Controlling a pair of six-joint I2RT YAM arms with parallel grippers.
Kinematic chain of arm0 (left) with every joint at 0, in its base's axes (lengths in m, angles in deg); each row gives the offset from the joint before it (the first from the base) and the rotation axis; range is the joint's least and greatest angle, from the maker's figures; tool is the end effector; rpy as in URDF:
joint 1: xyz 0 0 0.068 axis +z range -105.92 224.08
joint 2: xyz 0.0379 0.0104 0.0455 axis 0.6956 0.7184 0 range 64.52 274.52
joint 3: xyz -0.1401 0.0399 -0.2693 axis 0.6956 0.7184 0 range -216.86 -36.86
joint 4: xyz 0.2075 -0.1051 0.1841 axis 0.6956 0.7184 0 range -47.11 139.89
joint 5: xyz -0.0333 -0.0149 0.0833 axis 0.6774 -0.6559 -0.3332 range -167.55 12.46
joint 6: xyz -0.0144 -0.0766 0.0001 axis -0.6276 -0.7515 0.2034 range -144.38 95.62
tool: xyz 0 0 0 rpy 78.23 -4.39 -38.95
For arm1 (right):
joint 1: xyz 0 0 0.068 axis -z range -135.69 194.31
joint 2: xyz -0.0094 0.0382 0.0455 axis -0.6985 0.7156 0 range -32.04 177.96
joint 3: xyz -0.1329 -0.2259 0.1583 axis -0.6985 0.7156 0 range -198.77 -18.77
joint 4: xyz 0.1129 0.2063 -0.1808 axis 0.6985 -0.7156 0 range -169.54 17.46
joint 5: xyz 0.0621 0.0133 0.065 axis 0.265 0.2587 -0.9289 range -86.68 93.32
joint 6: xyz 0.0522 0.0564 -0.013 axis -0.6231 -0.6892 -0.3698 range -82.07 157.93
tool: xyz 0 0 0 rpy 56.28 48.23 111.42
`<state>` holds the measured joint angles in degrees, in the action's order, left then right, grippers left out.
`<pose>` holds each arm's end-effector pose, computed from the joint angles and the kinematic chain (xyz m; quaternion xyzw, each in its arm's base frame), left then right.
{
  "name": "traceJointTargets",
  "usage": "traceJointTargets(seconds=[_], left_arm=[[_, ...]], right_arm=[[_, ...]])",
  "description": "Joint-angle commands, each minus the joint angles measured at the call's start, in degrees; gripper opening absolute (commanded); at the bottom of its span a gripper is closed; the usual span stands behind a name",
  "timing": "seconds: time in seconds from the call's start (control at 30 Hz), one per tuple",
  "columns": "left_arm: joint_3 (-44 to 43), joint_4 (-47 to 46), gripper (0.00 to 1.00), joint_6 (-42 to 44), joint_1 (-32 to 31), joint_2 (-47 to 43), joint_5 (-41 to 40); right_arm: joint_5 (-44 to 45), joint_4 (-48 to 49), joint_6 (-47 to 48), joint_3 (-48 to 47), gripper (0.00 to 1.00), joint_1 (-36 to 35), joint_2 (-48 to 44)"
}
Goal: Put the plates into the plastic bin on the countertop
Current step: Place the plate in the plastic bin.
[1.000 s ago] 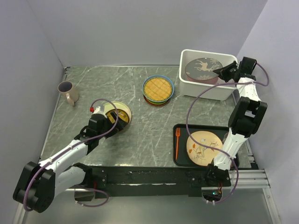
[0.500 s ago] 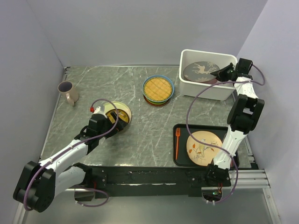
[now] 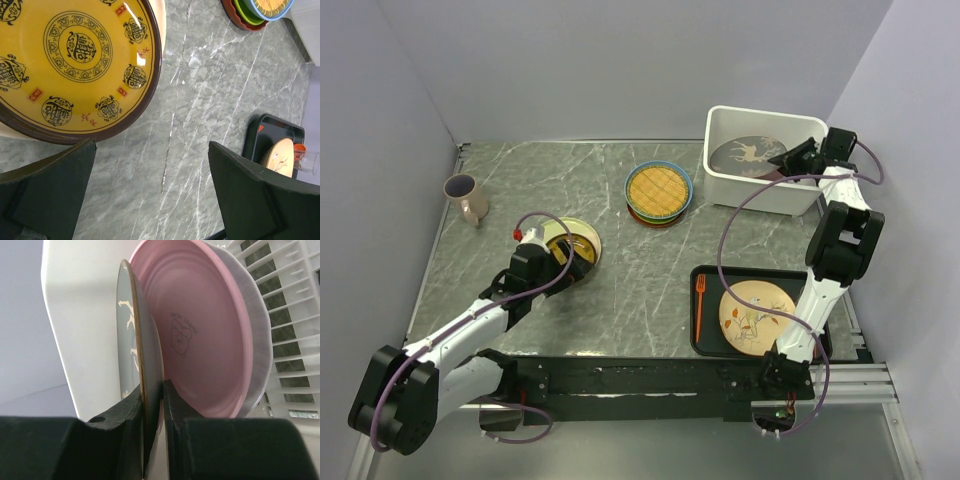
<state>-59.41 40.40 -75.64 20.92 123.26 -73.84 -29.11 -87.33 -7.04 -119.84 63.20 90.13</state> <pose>0.2239 -0.1004 0.1724 -0.1992 0.8586 -0.3078 0.3582 0.5501 -0.1505 0.2442 0.3445 0.7929 0.3408 0.3695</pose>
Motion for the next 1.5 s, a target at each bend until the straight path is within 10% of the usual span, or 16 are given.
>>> traceJointTargets(seconds=[0.0,0.33,0.83,1.47], left_arm=[[-2.94,-0.69,0.99,1.69,0.22,-0.73,0.87],[-3.56,0.28,0.99,2.22,0.22,-1.44,0.78],[-4.7,2.39,0.99,3.1,0.22,-3.19,0.08],[-5.58,5.91,0.99,3.54,0.22,-4.69,-1.68]], right_arm=[[-2.21,5.03,-0.91,-0.26,0.23,-0.35,-2.81],[3.58,-1.03,3.48,-0.88,0.61,-0.35,-4.48],[21.96,-6.13,9.64,0.88,0.91,-2.54,-12.03],[28.47,-2.53,12.1,5.45,1.0,-6.15,-23.55]])
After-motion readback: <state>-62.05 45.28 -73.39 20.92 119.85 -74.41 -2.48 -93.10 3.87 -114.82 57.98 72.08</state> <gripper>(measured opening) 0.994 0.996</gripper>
